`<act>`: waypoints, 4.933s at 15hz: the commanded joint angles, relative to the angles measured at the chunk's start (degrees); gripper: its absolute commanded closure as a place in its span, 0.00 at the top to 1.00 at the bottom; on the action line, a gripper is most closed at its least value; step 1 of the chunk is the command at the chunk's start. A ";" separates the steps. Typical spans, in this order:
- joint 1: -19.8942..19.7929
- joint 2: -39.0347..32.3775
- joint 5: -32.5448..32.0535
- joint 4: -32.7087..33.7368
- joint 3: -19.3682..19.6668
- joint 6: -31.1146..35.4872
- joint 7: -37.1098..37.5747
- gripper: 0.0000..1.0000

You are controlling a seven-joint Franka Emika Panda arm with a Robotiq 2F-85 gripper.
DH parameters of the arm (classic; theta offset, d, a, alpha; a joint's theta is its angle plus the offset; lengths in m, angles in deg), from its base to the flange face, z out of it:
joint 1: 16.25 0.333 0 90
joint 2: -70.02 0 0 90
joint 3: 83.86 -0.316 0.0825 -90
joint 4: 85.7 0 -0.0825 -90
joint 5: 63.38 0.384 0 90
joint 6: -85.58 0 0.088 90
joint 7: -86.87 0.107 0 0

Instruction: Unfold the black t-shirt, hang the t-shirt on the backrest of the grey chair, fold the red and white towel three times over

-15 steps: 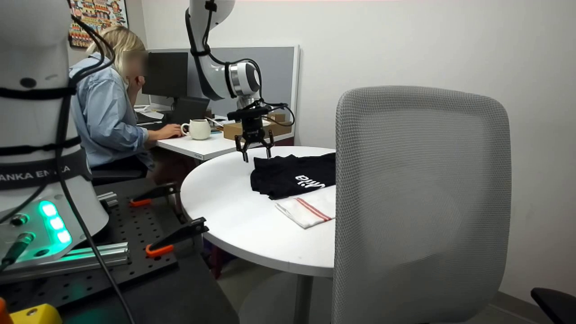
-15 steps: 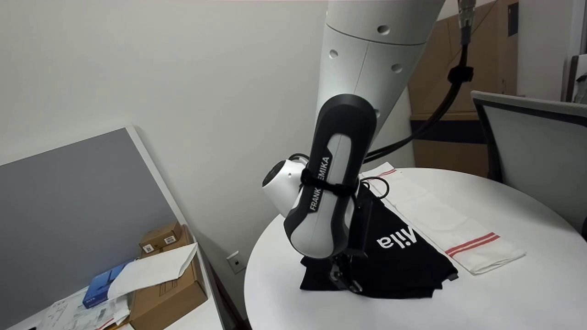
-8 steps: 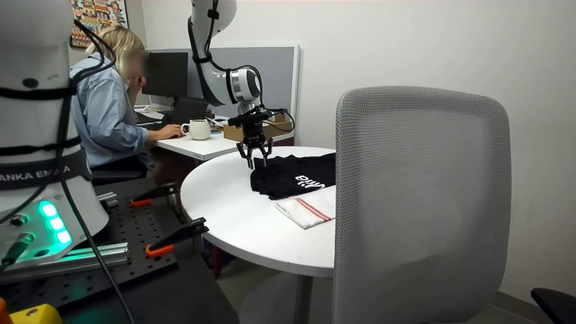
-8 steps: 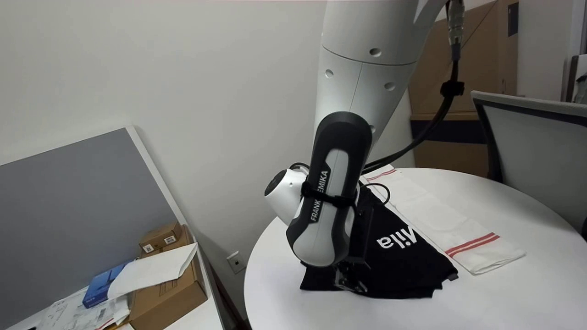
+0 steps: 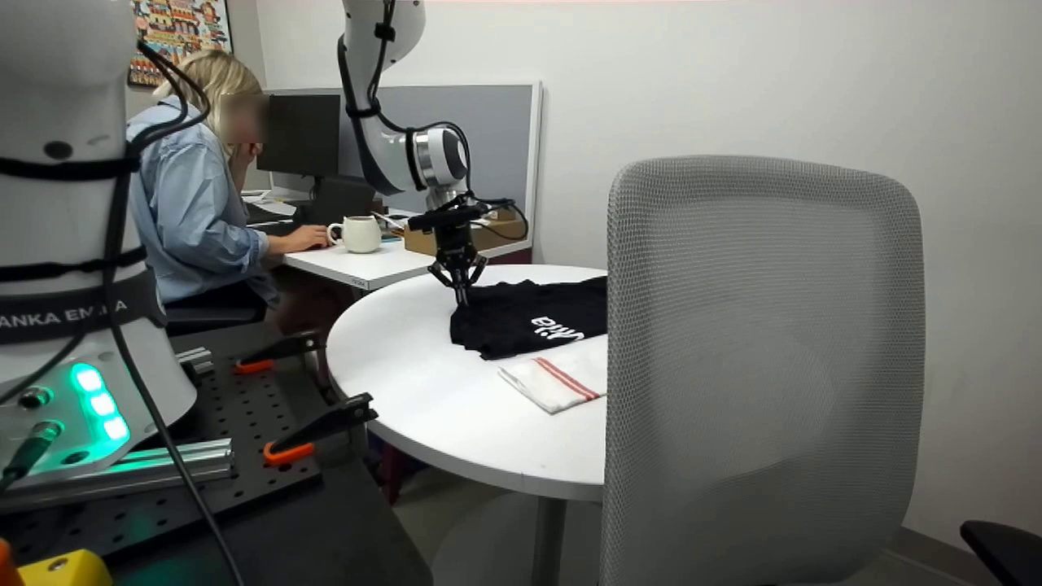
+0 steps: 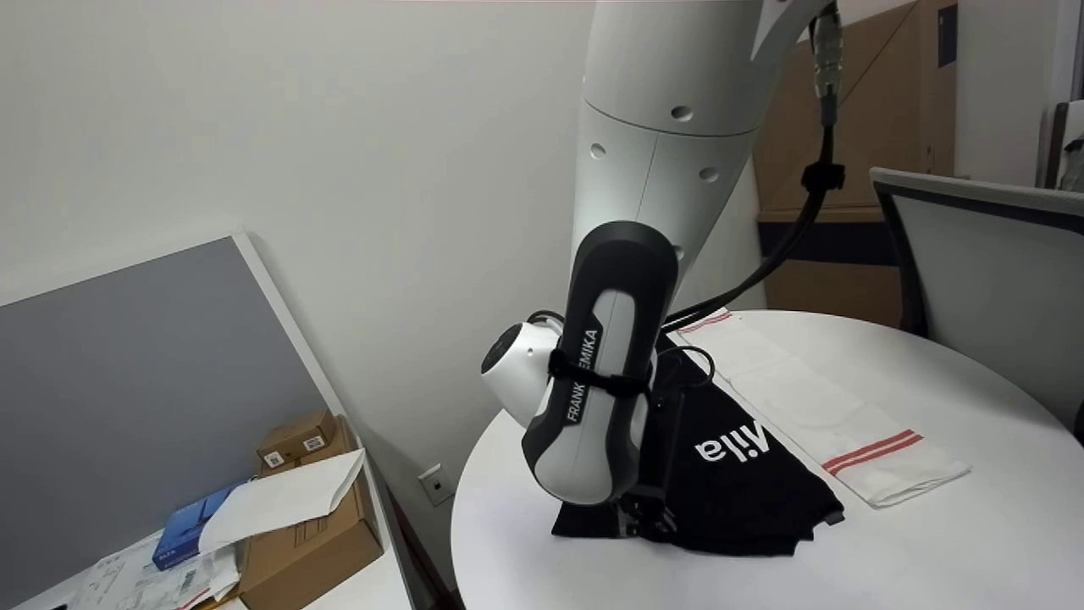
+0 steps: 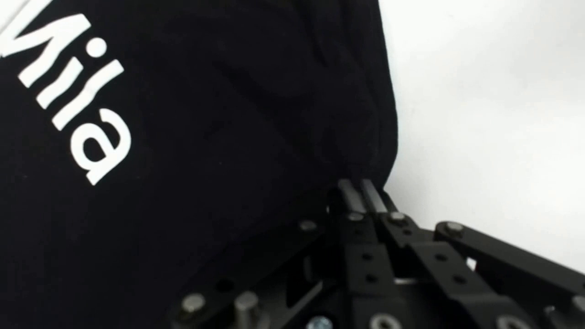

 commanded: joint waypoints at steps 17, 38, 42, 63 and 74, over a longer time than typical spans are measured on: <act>0.56 6.96 -0.71 -2.37 -0.12 -0.72 1.18 0.12; -0.53 3.16 6.66 -0.84 -2.82 -0.32 0.52 0.68; -0.20 2.62 6.38 -1.19 -1.83 4.47 1.46 0.66; -6.99 15.57 13.53 -10.44 -1.91 13.35 -0.85 0.00; -28.60 33.27 47.16 -16.41 3.20 2.57 -15.30 0.00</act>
